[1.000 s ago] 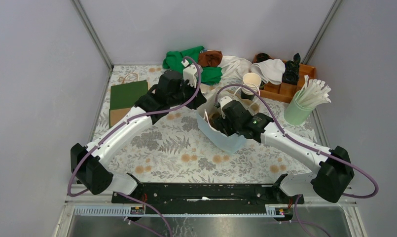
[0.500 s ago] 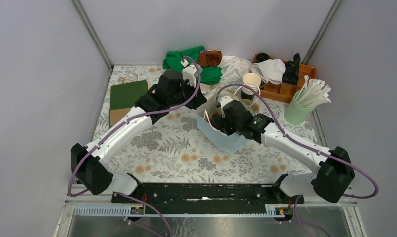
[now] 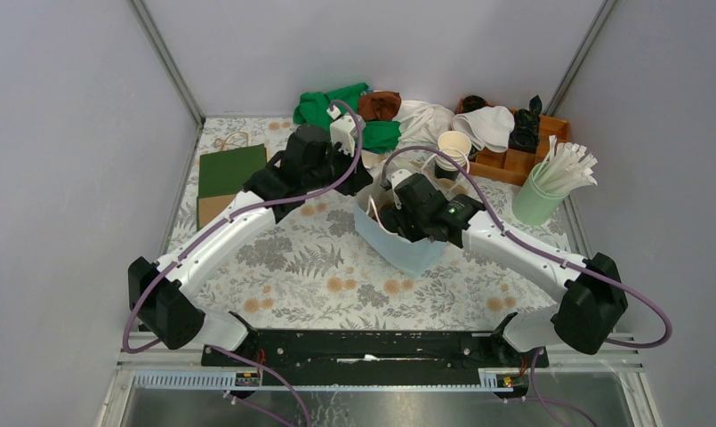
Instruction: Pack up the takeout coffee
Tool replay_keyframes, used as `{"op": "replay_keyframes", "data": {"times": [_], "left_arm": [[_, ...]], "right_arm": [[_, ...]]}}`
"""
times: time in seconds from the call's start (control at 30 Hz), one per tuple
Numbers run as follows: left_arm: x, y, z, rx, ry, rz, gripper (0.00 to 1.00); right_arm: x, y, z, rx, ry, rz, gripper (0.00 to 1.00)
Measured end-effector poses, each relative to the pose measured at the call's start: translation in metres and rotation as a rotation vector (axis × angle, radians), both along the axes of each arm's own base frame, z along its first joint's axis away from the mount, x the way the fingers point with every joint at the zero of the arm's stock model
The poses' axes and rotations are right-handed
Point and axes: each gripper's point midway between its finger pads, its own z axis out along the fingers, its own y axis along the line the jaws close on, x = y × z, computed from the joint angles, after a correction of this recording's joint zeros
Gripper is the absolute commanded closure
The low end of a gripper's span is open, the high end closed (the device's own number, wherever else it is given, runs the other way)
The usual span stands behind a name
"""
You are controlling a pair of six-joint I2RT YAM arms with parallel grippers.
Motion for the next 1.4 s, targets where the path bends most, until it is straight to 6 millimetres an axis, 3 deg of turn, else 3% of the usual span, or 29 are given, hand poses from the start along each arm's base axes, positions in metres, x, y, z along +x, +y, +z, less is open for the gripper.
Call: {"op": "replay_keyframes", "data": {"times": [0.27, 0.37, 0.57, 0.7, 1.1, 1.4], "left_arm": [[0.001, -0.001, 0.001, -0.002, -0.003, 0.000, 1.00], [0.002, -0.001, 0.001, -0.003, -0.005, 0.000, 1.00], [0.002, -0.001, 0.002, -0.003, -0.006, 0.000, 1.00], [0.002, -0.001, 0.001, 0.002, -0.014, -0.004, 1.00], [0.003, -0.002, 0.005, -0.003, -0.030, -0.008, 1.00], [0.004, -0.002, 0.008, 0.000, -0.041, -0.010, 1.00]], "right_arm": [[-0.004, -0.003, 0.001, -0.033, 0.039, 0.002, 0.56], [-0.005, -0.004, 0.001, -0.040, 0.046, 0.001, 0.51], [-0.007, -0.006, 0.001, -0.045, 0.050, 0.001, 0.29], [-0.008, -0.008, 0.002, -0.054, 0.055, 0.000, 0.01], [-0.009, -0.011, 0.013, -0.080, 0.065, 0.010, 0.00], [0.011, 0.005, 0.060, -0.015, -0.012, 0.012, 0.00]]}}
